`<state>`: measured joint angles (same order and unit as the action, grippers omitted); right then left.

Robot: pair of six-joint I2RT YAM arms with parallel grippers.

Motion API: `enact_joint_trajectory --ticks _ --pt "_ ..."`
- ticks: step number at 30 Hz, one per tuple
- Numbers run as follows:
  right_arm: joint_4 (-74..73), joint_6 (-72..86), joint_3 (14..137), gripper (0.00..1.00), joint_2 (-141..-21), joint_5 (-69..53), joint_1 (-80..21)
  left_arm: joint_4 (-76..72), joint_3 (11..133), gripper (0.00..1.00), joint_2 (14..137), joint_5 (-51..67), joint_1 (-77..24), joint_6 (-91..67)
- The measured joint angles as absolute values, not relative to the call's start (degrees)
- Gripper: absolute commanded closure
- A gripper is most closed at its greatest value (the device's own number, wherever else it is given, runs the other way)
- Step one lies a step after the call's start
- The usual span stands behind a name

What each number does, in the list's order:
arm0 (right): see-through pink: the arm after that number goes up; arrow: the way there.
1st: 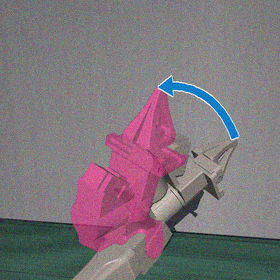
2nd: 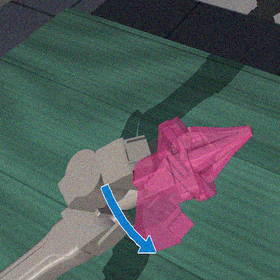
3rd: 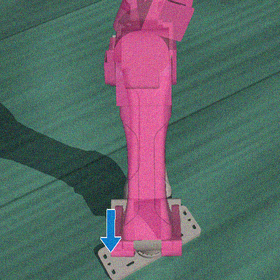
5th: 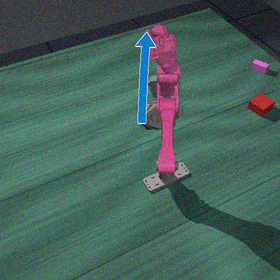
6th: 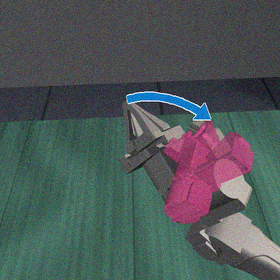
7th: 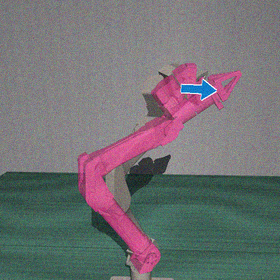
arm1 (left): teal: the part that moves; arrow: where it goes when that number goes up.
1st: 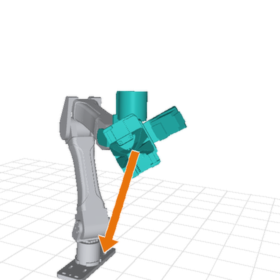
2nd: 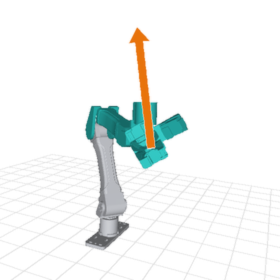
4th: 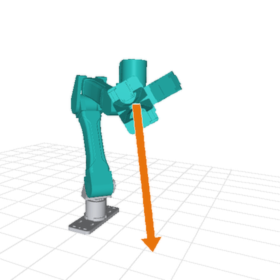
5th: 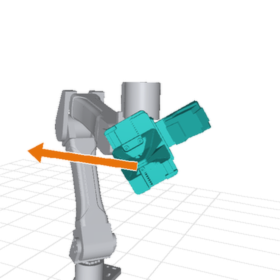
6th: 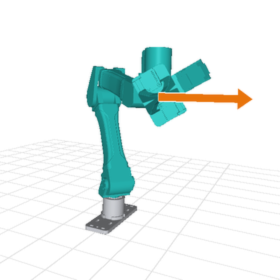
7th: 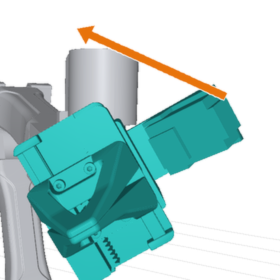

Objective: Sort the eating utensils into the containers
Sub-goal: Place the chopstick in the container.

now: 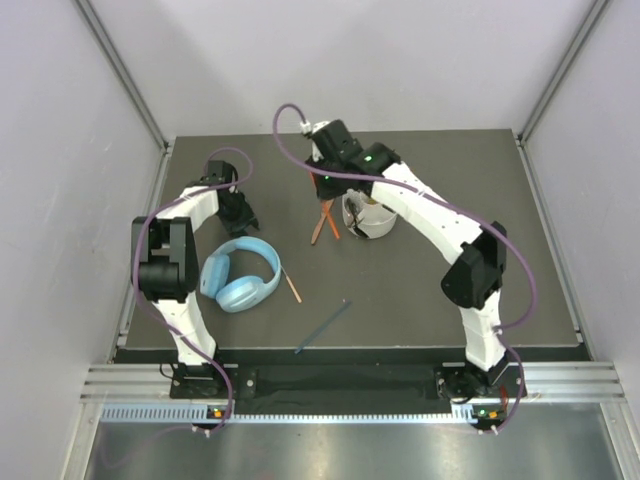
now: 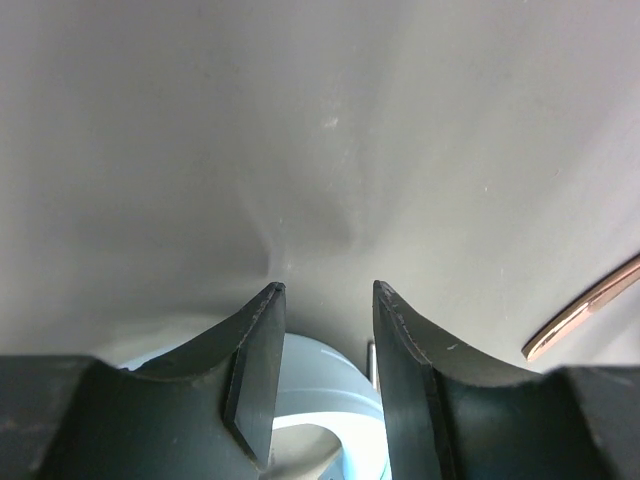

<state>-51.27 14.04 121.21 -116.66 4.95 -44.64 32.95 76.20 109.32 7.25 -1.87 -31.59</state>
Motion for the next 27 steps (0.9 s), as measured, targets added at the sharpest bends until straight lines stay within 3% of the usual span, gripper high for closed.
enact_joint_trajectory --ticks 13,27 --pt "-41.15 9.82 120.29 1.00 -113.71 11.03 -35.64 32.99 75.64 0.55 108.47 9.41 -2.22 -31.48" --pt "-30.28 5.50 123.94 1.00 -125.36 12.62 -33.76 32.99 75.99 0.55 108.49 10.24 -4.49 -31.18"
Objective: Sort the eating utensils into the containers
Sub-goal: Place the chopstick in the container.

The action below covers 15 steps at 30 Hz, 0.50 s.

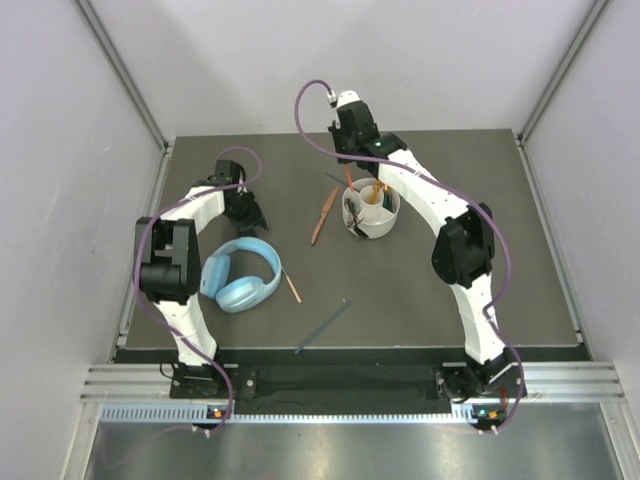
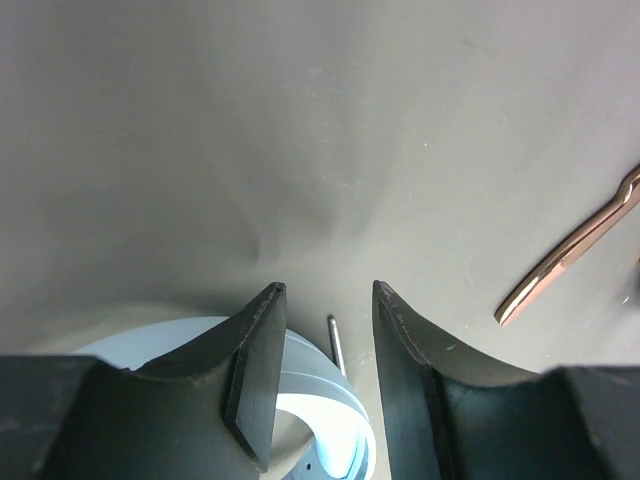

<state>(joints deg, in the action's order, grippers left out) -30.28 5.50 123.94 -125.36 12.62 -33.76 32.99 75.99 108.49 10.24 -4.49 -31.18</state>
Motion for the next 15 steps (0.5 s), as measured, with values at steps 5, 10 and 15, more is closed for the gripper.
enact_joint_trajectory --ticks 5,10,15 --pt "-28.73 4.89 124.31 1.00 -127.22 12.84 -32.01 33.06 76.07 0.55 108.51 10.24 -4.93 -30.76" --pt "-27.20 4.45 124.64 1.00 -127.22 13.28 -30.92 33.12 76.51 0.55 109.14 10.24 -5.04 -30.70" --pt "-26.48 4.03 124.49 1.00 -127.22 13.45 -30.48 33.26 77.28 0.55 110.19 10.24 -5.30 -30.68"
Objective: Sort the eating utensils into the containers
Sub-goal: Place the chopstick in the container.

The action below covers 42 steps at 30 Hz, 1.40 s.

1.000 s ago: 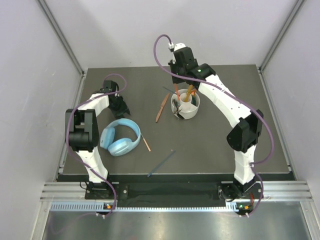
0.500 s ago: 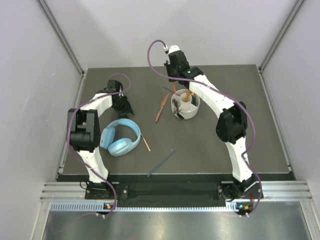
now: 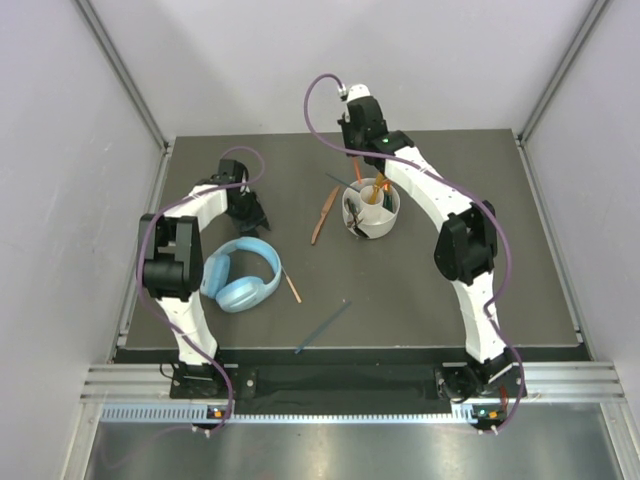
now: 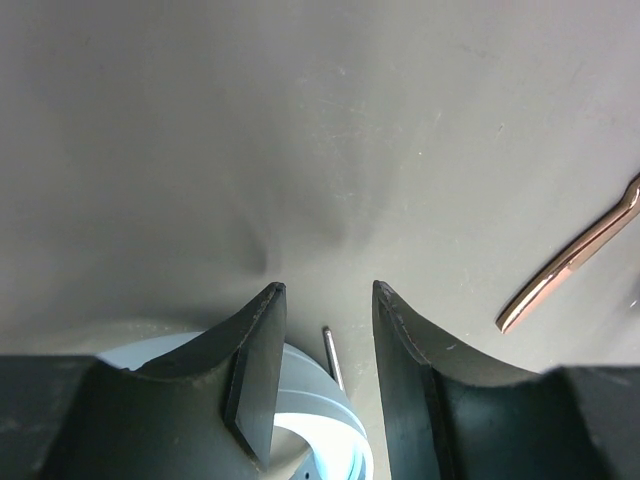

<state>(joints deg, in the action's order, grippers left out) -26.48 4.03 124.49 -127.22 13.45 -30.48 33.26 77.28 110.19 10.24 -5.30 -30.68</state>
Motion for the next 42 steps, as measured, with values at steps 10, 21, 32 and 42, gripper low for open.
enact_joint_trajectory --ticks 10,21,32,42 --pt "-27.83 4.05 119.72 1.00 -127.22 13.32 -30.30 33.45 78.02 0.55 110.56 10.22 -5.41 -30.28" --pt "-23.42 4.71 110.98 1.00 -122.89 12.01 -30.33 33.47 78.65 0.55 111.28 10.26 -5.43 -30.30" --pt "-24.12 4.91 107.15 0.85 -120.40 9.74 -31.03 33.50 79.46 0.55 111.28 10.26 -5.43 -30.28" --pt "-26.09 4.25 102.72 0.67 -119.39 9.02 -31.73 33.45 79.85 0.55 111.28 10.22 -5.43 -30.28"
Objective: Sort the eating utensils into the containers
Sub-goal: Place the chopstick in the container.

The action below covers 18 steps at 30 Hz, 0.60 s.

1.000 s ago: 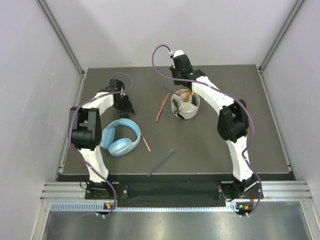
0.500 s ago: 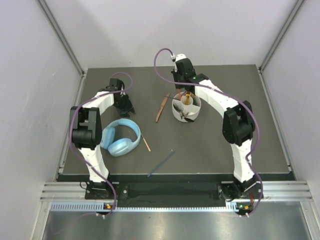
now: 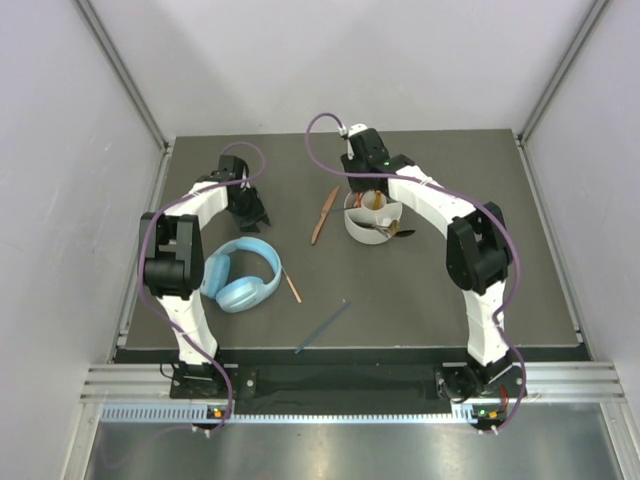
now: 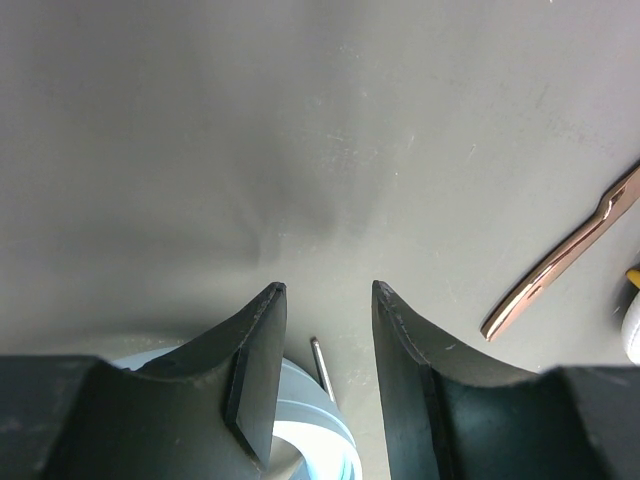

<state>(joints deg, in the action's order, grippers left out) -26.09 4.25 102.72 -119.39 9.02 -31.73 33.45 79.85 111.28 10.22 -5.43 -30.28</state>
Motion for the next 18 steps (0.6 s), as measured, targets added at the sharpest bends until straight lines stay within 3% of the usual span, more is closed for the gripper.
enact_joint_trajectory --ticks 18 --pt "-26.61 4.27 102.15 0.66 -112.99 11.09 -31.73 33.45 80.90 0.55 111.31 11.18 -5.45 -30.28"
